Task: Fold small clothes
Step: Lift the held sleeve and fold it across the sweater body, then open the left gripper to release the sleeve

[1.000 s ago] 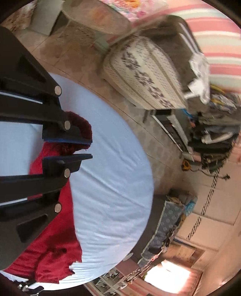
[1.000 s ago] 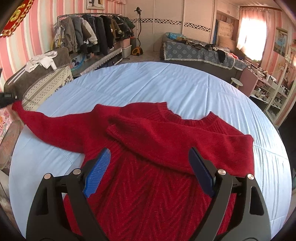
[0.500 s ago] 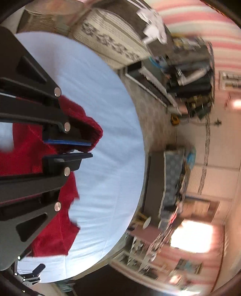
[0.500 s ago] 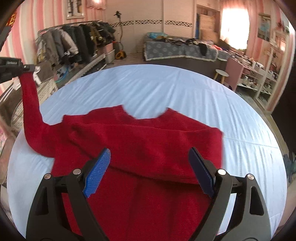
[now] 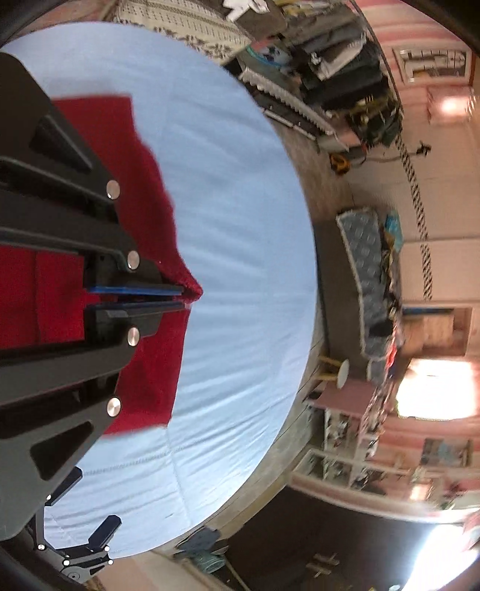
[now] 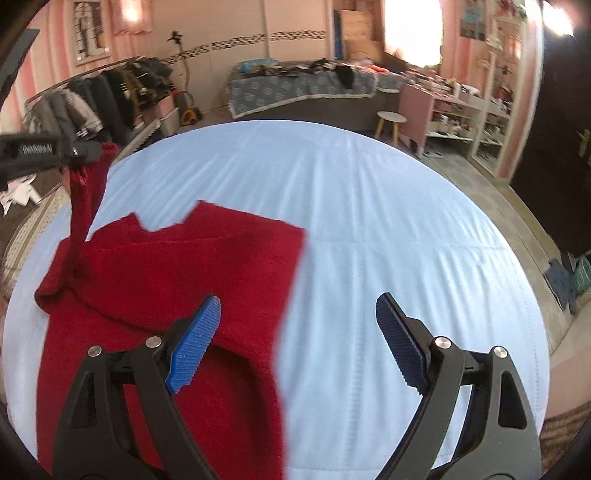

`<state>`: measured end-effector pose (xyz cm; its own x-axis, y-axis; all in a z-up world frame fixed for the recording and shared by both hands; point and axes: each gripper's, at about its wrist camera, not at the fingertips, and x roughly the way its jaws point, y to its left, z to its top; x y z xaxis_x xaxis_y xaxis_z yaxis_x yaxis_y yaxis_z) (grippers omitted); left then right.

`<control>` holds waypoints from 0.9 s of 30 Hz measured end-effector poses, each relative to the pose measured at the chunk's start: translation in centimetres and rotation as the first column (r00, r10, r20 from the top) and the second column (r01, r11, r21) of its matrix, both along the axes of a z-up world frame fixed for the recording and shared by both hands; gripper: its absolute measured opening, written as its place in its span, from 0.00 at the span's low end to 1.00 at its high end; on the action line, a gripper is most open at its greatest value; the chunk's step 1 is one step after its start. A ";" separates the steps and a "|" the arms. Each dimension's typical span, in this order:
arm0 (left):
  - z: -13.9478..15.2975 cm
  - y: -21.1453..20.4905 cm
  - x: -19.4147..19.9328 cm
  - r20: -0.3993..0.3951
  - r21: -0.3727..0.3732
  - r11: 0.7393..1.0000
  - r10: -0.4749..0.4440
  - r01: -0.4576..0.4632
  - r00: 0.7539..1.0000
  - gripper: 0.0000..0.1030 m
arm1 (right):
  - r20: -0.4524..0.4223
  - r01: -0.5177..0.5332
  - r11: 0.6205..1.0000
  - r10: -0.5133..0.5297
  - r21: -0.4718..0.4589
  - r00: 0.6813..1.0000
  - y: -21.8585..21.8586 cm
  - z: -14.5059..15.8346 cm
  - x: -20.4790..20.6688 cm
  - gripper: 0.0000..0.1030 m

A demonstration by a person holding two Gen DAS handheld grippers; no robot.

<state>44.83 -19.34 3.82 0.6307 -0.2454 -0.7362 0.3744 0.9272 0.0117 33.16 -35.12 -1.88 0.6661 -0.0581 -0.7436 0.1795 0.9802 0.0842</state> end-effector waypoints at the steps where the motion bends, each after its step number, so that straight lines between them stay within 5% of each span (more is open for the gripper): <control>1: -0.8 -1.1 -0.1 -0.010 0.000 1.000 -0.008 0.008 1.000 0.02 | -0.004 0.012 1.000 -0.012 0.004 1.000 -1.1 -0.2 -0.4 0.84; 9: -6.2 -9.0 -1.0 -0.078 -0.003 0.998 -0.067 0.067 0.995 0.02 | -0.025 0.067 0.998 -0.067 0.012 0.997 -6.0 -1.5 -2.3 0.84; 17: -9.5 -11.5 -3.0 -0.121 -0.021 0.996 -0.090 0.088 0.989 0.05 | -0.048 0.089 0.996 -0.088 0.015 0.995 -8.0 -2.7 -3.1 0.86; 18: -9.8 -11.4 -3.1 -0.131 -0.030 0.996 -0.093 0.089 0.987 0.10 | -0.048 0.088 0.996 -0.087 0.015 0.995 -8.0 -2.7 -3.3 0.89; 20: -9.3 -10.9 -3.8 -0.097 -0.027 0.996 -0.092 0.090 0.991 0.40 | -0.047 0.083 0.996 -0.082 0.016 0.996 -7.7 -2.5 -3.4 0.91; 21: -8.6 -10.1 -4.2 -0.062 -0.023 0.996 -0.083 0.081 0.995 0.70 | -0.044 0.079 0.997 -0.079 0.014 0.996 -7.5 -2.4 -3.4 0.91; 22: -8.3 -9.7 -4.6 -0.035 -0.019 0.997 -0.069 0.068 0.997 0.82 | -0.043 0.079 0.997 -0.079 0.008 0.996 -7.3 -2.2 -3.4 0.91; 27: -5.8 -3.8 -5.0 0.059 0.037 0.999 0.012 -0.015 0.998 0.84 | -0.015 0.060 0.998 -0.060 0.005 0.998 -4.9 -0.6 -2.4 0.92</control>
